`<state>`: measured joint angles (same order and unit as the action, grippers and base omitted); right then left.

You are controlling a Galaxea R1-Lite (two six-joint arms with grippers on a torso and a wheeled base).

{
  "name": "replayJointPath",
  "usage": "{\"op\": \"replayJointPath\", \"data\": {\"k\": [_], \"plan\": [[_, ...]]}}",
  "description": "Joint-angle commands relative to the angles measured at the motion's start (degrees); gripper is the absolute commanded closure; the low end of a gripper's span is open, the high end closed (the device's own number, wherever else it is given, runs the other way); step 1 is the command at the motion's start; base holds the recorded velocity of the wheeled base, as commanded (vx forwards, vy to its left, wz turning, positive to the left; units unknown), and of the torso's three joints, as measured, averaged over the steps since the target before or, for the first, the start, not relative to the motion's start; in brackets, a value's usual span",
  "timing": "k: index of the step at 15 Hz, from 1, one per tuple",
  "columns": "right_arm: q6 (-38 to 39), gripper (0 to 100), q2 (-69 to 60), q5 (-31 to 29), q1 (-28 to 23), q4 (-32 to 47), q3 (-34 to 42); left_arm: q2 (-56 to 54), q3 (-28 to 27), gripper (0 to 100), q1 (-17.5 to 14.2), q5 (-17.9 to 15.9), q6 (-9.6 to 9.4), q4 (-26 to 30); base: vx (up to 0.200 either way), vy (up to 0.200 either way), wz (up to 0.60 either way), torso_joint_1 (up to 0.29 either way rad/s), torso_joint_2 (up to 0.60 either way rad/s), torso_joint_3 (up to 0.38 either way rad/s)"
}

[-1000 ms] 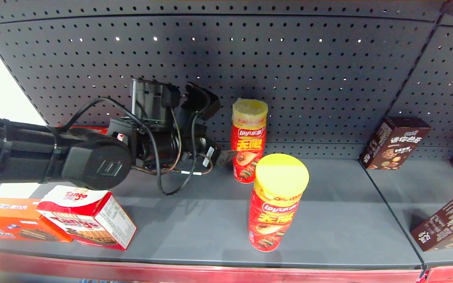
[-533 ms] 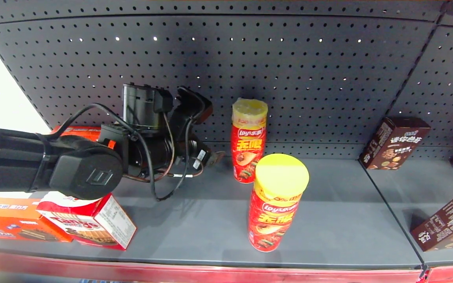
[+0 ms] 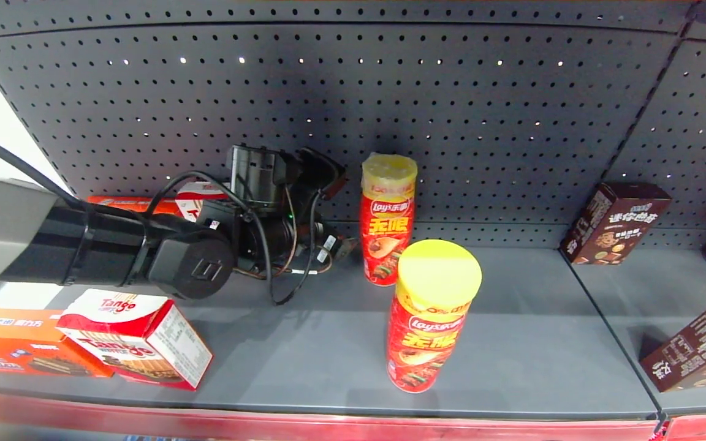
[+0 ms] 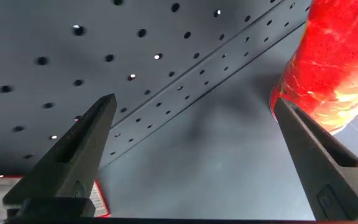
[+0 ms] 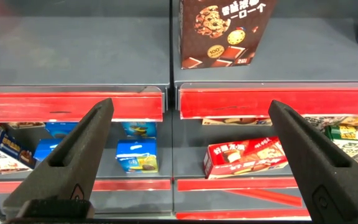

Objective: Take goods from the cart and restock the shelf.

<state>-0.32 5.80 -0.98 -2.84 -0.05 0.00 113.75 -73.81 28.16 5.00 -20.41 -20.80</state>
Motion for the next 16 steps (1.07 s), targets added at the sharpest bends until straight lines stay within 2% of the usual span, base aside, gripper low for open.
{"op": "replayJointPath", "data": {"k": [1, 16], "plan": [[0.05, 0, 0.09, 0.01, 0.03, -0.04, 0.00, 1.12, -0.28, 0, 0.14, 0.01, 0.02, -0.03, 0.000, 0.000, 0.00, 0.000, 0.00, 0.000], [0.05, 0, 0.09, 0.01, 0.03, -0.04, 0.00, 3.23, -3.53, 0, 1.90, 0.10, 0.10, -0.21, 0.000, 0.000, 0.00, 0.000, 0.00, 0.000]]}}
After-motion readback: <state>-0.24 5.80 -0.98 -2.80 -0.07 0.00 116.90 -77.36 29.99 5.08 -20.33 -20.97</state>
